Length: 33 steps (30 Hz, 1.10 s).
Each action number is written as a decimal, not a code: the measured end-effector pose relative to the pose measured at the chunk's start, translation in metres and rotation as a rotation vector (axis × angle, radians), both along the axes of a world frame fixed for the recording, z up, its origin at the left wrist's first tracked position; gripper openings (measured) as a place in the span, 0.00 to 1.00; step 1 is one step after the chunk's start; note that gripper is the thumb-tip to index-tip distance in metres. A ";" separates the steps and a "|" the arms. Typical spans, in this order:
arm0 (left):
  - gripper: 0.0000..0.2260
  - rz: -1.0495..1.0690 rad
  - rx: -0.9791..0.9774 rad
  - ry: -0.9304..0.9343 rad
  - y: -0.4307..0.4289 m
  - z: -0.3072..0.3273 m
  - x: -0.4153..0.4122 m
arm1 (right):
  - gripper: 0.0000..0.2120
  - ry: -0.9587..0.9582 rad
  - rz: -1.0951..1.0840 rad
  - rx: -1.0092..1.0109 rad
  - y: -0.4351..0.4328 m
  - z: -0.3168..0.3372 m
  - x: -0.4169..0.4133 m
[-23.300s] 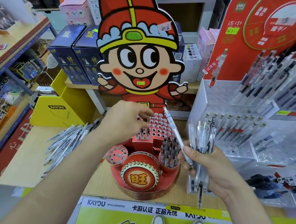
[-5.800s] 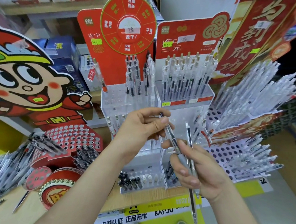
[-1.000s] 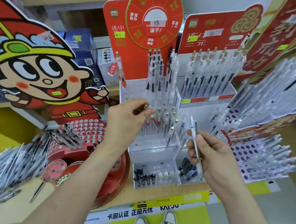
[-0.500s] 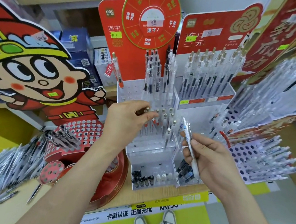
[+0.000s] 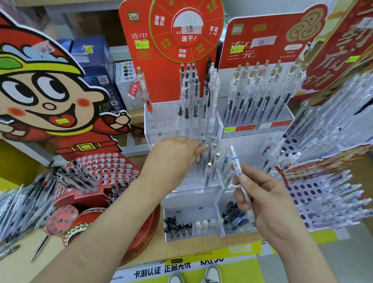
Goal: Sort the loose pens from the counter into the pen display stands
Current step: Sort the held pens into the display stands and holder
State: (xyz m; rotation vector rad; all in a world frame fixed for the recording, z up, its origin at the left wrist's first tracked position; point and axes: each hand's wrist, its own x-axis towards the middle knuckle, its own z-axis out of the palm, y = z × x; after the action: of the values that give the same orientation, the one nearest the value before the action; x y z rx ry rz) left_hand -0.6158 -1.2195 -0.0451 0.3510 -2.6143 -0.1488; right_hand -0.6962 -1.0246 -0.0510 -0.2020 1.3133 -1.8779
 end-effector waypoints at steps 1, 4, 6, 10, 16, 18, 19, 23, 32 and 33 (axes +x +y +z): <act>0.20 -0.002 0.000 -0.012 0.000 0.001 -0.001 | 0.33 0.016 -0.015 0.000 0.000 0.000 0.000; 0.14 0.005 0.055 -0.031 0.002 0.001 -0.005 | 0.28 0.032 -0.072 0.028 0.001 0.000 -0.001; 0.13 0.020 0.102 -0.039 0.003 0.001 -0.006 | 0.15 0.032 -0.090 0.036 0.004 0.000 -0.002; 0.15 0.003 0.102 -0.109 0.002 0.007 -0.008 | 0.12 0.019 -0.095 0.044 0.007 0.002 -0.002; 0.17 0.022 0.186 -0.187 0.003 0.022 -0.006 | 0.16 0.042 -0.092 0.045 0.011 0.005 -0.003; 0.14 -0.021 0.235 -0.034 0.011 0.027 -0.002 | 0.14 0.065 -0.090 0.060 0.014 0.006 -0.004; 0.12 -0.058 0.257 0.031 0.017 0.030 -0.002 | 0.13 0.079 -0.092 0.073 0.015 0.005 -0.004; 0.08 -0.218 0.294 0.008 0.041 0.032 -0.015 | 0.10 0.121 -0.109 0.133 0.018 0.003 -0.006; 0.05 -0.217 0.104 -0.166 0.049 0.016 -0.029 | 0.10 0.154 -0.147 0.118 0.027 0.006 -0.010; 0.07 -0.202 0.118 -0.197 0.050 0.017 -0.030 | 0.10 0.167 -0.147 0.120 0.029 0.005 -0.011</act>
State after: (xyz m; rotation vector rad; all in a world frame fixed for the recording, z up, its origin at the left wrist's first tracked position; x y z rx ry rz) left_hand -0.6455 -1.1696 -0.0282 0.1467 -2.8401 -0.3550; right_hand -0.7075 -0.9961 -0.0456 -0.2079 1.5870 -1.9299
